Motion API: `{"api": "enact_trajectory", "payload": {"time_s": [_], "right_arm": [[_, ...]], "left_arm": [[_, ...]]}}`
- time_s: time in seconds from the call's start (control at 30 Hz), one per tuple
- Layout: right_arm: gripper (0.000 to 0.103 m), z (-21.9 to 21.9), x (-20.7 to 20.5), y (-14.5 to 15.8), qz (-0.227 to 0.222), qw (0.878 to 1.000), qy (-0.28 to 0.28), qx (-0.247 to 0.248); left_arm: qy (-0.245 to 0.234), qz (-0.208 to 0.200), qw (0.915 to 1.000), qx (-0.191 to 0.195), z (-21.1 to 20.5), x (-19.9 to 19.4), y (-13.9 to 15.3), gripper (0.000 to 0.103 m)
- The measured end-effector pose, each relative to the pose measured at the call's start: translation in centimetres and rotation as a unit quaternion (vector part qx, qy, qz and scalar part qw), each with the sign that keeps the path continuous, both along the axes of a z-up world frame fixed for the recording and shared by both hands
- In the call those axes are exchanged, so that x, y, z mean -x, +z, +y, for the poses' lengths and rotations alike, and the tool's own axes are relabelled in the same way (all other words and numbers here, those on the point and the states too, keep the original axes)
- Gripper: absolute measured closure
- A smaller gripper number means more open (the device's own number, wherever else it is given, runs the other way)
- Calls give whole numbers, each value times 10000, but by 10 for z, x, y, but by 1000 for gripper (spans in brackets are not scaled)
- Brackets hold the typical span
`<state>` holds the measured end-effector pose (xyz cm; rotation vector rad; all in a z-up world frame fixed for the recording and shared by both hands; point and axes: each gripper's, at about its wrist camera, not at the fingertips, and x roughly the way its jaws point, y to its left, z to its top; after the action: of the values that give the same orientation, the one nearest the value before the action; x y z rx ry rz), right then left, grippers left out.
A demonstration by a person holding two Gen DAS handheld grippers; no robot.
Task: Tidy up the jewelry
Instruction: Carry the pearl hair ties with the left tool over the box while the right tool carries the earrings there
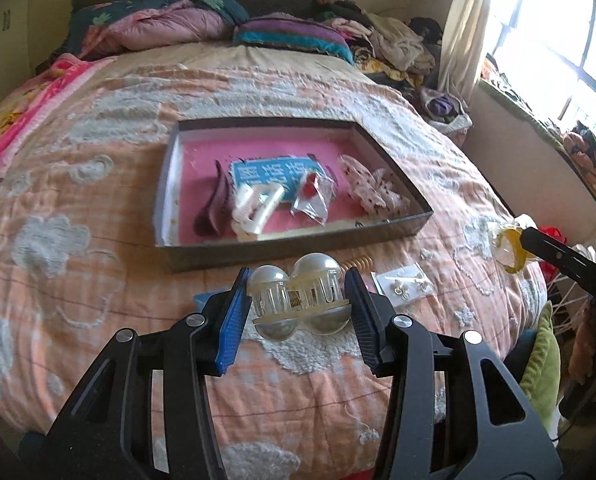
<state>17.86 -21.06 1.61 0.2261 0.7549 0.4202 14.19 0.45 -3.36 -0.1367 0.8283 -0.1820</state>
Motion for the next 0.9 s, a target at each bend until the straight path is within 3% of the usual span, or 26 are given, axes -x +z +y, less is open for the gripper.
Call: {"api": "enact_trajectory", "payload": {"time_s": [0.47,0.9], "right_arm": [[65,41,-14,33,-324,9987,380,-75],[65,66,-32,80,-809,9957,451,17]], "left_arm": [[284,-200,9994,9,36,-7,23,64],[269,-377,9989,121,50,-42,40,64]]}}
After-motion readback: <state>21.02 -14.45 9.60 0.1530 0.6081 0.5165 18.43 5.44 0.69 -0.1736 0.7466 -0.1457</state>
